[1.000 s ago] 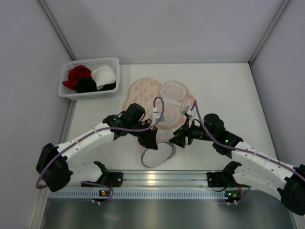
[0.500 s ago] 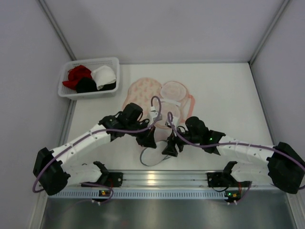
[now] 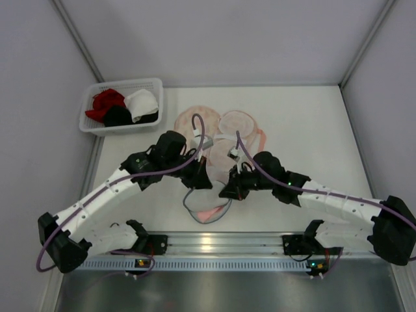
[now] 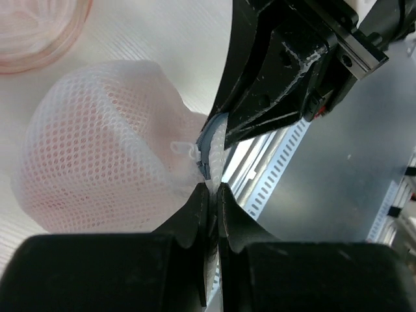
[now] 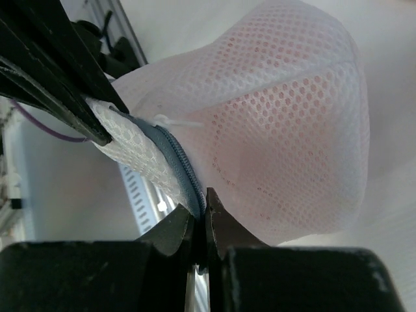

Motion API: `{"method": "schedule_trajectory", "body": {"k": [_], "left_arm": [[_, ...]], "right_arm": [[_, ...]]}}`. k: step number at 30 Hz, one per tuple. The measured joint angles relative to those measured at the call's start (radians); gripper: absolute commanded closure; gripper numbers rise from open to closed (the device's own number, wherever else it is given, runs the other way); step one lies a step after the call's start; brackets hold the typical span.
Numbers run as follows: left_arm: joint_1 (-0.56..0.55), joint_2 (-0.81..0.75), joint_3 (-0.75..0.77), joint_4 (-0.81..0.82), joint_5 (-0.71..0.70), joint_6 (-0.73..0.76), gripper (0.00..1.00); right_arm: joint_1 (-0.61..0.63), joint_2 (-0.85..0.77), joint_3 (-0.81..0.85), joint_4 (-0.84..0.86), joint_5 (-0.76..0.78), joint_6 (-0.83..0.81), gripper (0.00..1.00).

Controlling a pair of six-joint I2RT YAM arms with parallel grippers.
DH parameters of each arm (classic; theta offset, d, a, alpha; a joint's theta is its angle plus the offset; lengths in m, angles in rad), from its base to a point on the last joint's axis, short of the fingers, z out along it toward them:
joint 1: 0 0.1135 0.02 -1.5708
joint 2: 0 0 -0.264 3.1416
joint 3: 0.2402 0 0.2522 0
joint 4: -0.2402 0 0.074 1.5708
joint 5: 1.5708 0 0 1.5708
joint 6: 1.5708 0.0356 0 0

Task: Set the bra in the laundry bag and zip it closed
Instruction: Zip the zipper on the laundry bag.

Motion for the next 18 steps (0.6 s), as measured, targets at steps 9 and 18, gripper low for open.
{"method": "schedule_trajectory", "body": {"k": [9,18], "left_arm": [[-0.001,-0.066,0.002,0.007,-0.032,-0.179,0.99],[-0.004,-0.066,-0.120,0.080,-0.111,-0.170,0.07]], "right_arm": [[-0.012,-0.071,-0.043,0.054,-0.051,0.253,1.00],[-0.010,-0.065,-0.119,0.086,-0.030,0.266,1.00]]}}
